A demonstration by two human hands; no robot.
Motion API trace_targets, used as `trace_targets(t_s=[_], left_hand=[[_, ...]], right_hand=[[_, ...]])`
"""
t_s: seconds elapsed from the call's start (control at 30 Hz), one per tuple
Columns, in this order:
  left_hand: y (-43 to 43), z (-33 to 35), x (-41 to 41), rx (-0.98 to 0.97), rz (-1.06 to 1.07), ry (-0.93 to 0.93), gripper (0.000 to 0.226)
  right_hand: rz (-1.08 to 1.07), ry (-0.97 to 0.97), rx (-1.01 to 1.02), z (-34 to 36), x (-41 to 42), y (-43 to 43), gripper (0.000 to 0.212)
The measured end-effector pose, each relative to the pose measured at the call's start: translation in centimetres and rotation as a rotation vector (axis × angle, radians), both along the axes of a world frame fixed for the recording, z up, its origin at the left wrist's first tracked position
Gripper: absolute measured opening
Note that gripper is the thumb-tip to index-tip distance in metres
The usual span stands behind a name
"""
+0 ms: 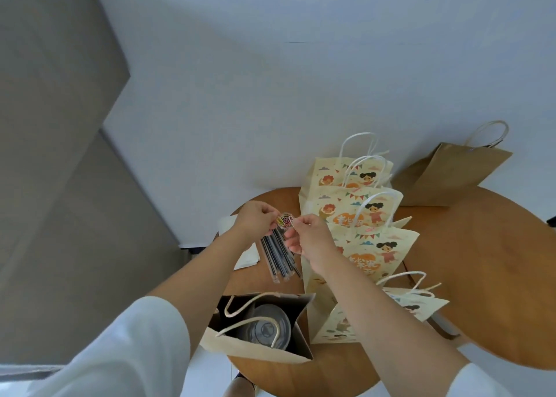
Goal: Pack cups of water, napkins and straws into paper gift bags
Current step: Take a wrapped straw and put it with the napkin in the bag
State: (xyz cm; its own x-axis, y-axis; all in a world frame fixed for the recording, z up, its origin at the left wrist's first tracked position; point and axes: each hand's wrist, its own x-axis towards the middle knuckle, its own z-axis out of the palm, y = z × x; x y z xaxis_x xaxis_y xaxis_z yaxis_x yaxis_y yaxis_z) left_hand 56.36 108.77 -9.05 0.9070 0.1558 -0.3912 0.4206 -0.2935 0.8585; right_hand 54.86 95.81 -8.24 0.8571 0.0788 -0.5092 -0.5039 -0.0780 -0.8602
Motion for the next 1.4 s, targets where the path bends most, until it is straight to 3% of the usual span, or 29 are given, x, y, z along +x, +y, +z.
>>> trace_targets(t_s=[0.2, 0.57, 0.7, 0.8, 1.07, 1.4], left_hand=[[0.7, -4.5, 4.8, 0.298, -0.024, 0.027, 0.021], [-0.5, -13.5, 14.2, 0.28, -0.092, 0.248, 0.015], [-0.6, -15.2, 14.9, 0.271, -0.298, 0.353, 0.035], [0.2, -15.6, 14.3, 0.261, -0.363, 0.421, 0.03], [1.2, -11.5, 11.1, 0.35, -0.514, 0.327, 0.018], [4.6, -2.2, -2.1, 0.233, -0.385, 0.219, 0.024]], right_hand=[[0.004, 0.062, -0.053, -1.9, 2.4, 0.5, 0.015], [0.046, 0.216, -0.137, -7.4, 7.2, 3.1, 0.018], [0.039, 0.25, -0.176, -8.6, 8.2, 3.1, 0.018], [0.015, 0.261, -0.174, -8.8, 8.3, 2.9, 0.018], [0.026, 0.146, -0.202, -6.7, 6.8, 2.4, 0.02], [0.141, -0.146, -0.277, -2.4, -1.7, 0.0, 0.02]])
